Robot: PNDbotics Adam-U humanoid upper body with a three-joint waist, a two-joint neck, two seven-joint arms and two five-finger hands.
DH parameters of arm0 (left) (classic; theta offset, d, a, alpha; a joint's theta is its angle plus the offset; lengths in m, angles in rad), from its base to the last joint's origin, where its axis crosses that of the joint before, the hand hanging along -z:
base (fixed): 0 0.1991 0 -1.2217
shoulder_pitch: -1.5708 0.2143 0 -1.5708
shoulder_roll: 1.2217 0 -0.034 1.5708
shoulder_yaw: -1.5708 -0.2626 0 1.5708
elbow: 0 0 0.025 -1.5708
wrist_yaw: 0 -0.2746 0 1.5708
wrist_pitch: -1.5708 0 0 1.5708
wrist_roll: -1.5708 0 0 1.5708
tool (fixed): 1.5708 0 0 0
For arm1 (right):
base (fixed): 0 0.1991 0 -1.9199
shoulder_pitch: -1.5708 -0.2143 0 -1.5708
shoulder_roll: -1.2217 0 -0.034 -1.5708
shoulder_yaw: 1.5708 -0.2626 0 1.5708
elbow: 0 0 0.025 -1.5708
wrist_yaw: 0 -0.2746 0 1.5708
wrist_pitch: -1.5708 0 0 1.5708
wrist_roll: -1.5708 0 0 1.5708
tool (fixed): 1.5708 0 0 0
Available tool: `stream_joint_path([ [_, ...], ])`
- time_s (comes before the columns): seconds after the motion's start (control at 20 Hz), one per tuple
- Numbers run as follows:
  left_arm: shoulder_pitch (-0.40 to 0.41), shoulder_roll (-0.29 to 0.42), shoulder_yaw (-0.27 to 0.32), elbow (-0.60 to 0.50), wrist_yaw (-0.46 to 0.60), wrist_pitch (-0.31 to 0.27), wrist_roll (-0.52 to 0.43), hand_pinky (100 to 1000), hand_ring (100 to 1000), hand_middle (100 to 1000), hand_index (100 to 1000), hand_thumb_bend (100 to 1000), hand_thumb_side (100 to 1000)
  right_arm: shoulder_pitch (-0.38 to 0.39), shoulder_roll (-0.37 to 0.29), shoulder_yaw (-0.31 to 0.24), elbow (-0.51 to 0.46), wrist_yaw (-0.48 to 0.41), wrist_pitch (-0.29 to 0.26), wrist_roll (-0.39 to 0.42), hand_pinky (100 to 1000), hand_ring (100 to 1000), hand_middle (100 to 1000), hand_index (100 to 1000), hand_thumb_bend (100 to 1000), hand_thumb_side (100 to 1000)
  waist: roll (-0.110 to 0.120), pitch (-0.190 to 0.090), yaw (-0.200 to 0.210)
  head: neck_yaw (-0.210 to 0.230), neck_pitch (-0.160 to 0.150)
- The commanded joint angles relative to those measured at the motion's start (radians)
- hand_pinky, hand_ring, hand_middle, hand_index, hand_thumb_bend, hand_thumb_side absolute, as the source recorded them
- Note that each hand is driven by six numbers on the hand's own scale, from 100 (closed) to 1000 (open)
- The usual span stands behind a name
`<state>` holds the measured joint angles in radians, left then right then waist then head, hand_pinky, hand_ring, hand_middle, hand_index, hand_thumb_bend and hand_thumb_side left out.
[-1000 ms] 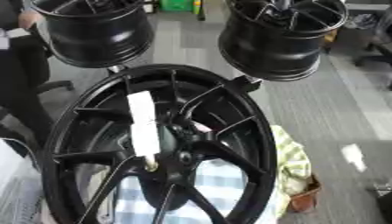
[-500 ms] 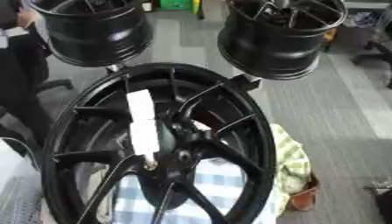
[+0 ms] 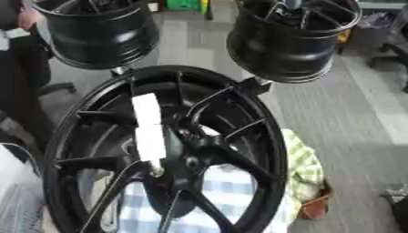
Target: Pull the pin out of the wheel hub.
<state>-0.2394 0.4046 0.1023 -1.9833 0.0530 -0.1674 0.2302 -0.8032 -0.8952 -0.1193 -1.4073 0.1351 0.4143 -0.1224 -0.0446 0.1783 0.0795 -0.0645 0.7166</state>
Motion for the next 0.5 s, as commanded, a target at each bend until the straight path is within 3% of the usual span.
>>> stream_joint_path([
  [0.05, -0.015, 0.024, 0.007, -0.017, -0.004, -0.006, 0.0, 771, 874, 763, 843, 178, 673, 0.033, -0.049, 0.008, -0.187, -0.117, -0.037, 0.021, 786, 665, 568, 719, 510, 279, 0.003, -0.012, 0.0, 0.001, -0.01],
  [0.25, -0.018, 0.025, 0.007, -0.017, -0.002, -0.01, 0.001, 771, 874, 762, 843, 181, 669, 0.094, -0.038, 0.02, -0.359, -0.198, -0.062, -0.013, 788, 665, 569, 715, 499, 272, 0.004, -0.013, 0.001, 0.0, -0.011],
  [0.5, -0.021, 0.028, 0.008, -0.017, -0.001, -0.017, 0.004, 771, 873, 762, 844, 184, 664, 0.14, -0.012, 0.036, -0.488, -0.246, -0.062, -0.088, 781, 674, 577, 721, 502, 266, 0.006, -0.015, 0.005, 0.004, -0.01],
])
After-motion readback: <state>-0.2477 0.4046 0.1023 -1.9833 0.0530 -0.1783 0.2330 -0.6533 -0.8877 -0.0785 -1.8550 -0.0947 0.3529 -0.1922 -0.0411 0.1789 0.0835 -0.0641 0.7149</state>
